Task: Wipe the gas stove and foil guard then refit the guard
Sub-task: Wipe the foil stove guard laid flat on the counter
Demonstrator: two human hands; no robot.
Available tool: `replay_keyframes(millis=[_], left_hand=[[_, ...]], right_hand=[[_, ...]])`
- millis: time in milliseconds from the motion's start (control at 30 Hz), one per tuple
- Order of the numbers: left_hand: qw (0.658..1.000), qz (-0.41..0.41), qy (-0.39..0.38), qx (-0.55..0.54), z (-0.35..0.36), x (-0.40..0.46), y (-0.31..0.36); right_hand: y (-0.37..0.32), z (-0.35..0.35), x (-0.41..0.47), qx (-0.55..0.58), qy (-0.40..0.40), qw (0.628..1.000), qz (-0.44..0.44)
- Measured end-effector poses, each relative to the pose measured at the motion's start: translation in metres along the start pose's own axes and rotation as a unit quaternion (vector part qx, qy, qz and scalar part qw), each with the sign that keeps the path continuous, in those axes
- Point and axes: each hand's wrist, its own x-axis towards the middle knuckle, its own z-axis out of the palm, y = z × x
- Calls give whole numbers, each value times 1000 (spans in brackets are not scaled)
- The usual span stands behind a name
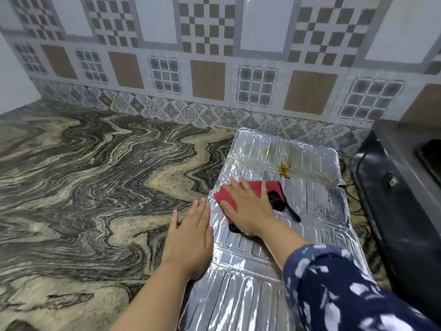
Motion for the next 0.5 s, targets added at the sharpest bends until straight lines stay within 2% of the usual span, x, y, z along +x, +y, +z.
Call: replay_keyframes(millis=[267, 500], left_hand=[[1000, 2, 7, -11, -2, 1, 0], [1000, 15, -16, 17, -3, -3, -1]], right_hand=[[40, -14, 71, 20, -33, 991, 127], [30, -8, 33, 35, -47, 991, 122]])
